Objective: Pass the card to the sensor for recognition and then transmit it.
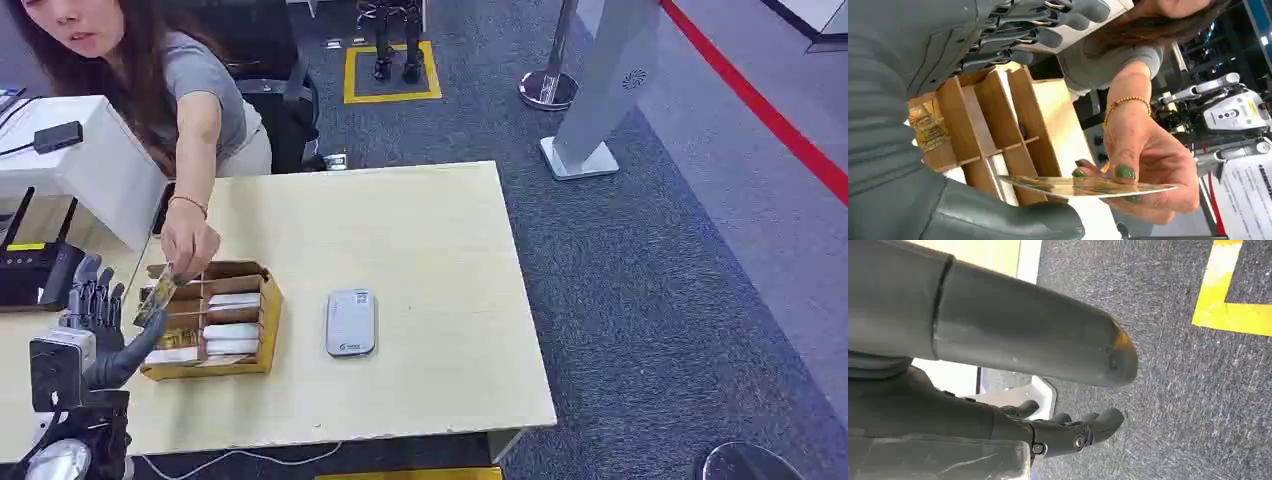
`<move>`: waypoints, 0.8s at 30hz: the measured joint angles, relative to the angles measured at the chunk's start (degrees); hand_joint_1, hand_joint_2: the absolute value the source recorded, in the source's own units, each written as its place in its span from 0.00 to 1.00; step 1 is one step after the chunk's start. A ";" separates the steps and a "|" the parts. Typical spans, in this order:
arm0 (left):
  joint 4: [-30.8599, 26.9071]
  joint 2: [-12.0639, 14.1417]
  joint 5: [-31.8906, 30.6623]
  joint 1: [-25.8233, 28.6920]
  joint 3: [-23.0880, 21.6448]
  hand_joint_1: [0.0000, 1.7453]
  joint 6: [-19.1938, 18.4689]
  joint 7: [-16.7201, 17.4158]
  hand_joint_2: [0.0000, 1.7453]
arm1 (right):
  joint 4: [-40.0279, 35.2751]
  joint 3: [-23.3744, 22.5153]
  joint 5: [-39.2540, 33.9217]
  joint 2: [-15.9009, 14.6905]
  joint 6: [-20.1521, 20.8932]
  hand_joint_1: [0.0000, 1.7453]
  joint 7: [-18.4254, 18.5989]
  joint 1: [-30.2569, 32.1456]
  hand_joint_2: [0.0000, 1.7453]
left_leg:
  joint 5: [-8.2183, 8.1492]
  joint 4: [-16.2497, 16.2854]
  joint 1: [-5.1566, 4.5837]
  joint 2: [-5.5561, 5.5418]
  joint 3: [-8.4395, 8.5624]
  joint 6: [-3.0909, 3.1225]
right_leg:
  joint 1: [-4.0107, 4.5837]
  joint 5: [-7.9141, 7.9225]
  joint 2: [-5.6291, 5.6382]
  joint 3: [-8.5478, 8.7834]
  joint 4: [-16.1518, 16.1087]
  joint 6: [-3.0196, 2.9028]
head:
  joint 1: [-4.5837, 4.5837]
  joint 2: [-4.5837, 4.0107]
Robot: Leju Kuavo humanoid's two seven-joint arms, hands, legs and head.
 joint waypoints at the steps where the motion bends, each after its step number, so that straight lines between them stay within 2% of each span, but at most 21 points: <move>1: 0.00 0.00 -0.09 0.00 0.00 0.00 0.00 0.00 1.00 | 0.00 0.00 0.00 0.00 0.00 0.00 0.00 0.00 0.00 | 0.00 0.00 0.00 0.00 0.00 0.00 | 0.00 0.00 0.00 0.00 0.00 0.00 | 0.00 -0.02; 2: 0.00 0.00 -0.13 0.00 0.00 0.13 0.00 0.00 1.00 | 0.00 0.00 0.00 0.00 0.00 0.00 0.00 0.00 0.00 | 0.00 0.00 0.00 0.00 0.00 0.00 | 0.00 0.00 0.00 0.00 0.00 0.00 | 0.00 -0.02; 3: 0.00 0.00 -0.13 0.00 0.00 0.87 0.02 0.00 1.00 | 0.00 0.00 0.00 0.00 0.00 0.00 0.00 0.00 0.00 | 0.00 0.00 0.00 0.00 0.00 0.00 | 0.00 0.00 0.00 0.00 0.00 0.00 | 0.00 -0.02; 6: 0.00 0.00 -0.15 -0.01 0.02 0.87 0.02 0.00 1.00 | 0.00 0.00 0.00 0.00 0.00 0.00 0.00 0.00 0.00 | 0.00 0.00 0.00 0.00 0.00 0.00 | 0.00 0.00 0.00 0.00 0.00 0.00 | 0.00 0.00; 7: 0.00 0.00 -0.13 -0.01 0.02 1.00 0.02 0.00 1.00 | 0.00 0.00 0.00 0.00 0.00 0.00 0.00 0.00 0.00 | 0.00 0.00 0.00 0.00 0.00 0.00 | 0.00 0.00 0.00 0.00 0.00 0.00 | 0.00 -0.02; 16: 0.00 0.00 -0.37 -0.14 0.02 1.00 0.37 0.00 1.00 | 0.00 0.00 0.24 0.00 0.15 0.00 -0.04 -0.01 0.00 | 0.00 0.00 0.00 0.00 0.01 0.00 | 0.00 0.00 0.00 0.00 0.00 0.00 | 0.00 0.00; 24: 0.00 -0.18 -1.09 -0.94 0.02 1.00 2.16 0.11 1.00 | 0.00 0.00 0.35 0.00 -0.09 0.00 -0.09 -0.02 0.00 | 0.00 0.00 0.00 0.00 0.01 0.00 | 0.00 0.00 0.00 0.00 0.00 0.00 | 0.00 0.00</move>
